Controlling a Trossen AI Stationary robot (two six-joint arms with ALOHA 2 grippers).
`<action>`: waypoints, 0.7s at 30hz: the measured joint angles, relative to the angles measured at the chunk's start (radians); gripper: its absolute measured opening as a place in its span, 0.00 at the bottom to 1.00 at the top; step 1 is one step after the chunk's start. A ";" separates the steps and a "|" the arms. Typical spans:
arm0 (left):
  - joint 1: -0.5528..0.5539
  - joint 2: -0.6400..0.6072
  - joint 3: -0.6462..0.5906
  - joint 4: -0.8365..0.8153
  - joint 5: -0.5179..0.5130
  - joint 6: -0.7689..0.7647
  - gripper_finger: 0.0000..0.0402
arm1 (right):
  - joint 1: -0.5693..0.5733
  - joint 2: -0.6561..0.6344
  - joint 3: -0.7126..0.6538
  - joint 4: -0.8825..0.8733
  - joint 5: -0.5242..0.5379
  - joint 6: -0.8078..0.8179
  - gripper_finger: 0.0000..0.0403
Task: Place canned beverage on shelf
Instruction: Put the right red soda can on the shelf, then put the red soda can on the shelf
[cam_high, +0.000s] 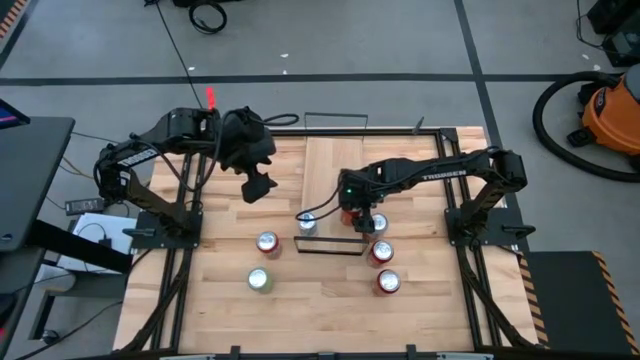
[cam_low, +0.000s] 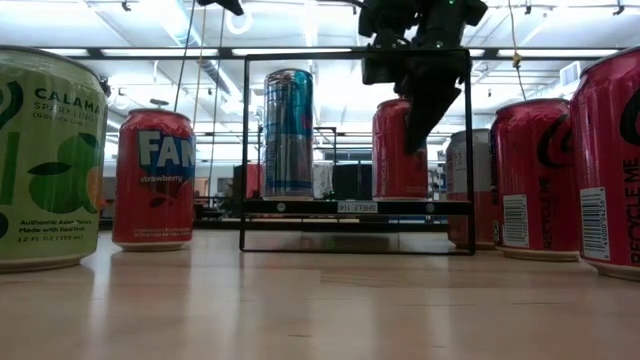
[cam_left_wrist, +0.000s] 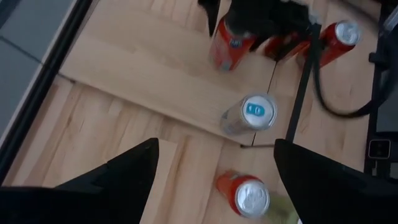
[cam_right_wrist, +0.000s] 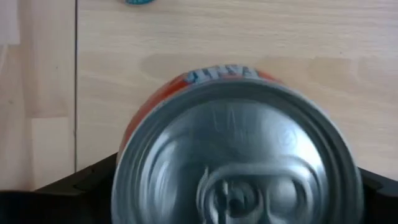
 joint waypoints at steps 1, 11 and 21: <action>-0.003 0.000 0.000 -0.016 0.005 -0.004 0.82 | 0.000 -0.007 0.000 -0.001 -0.005 0.005 0.97; -0.082 -0.018 -0.130 -0.048 0.074 -0.003 0.82 | 0.000 -0.094 0.000 -0.034 -0.008 0.040 0.99; -0.130 -0.043 -0.415 0.109 0.235 -0.108 0.82 | -0.006 -0.231 0.000 -0.044 0.065 0.087 0.99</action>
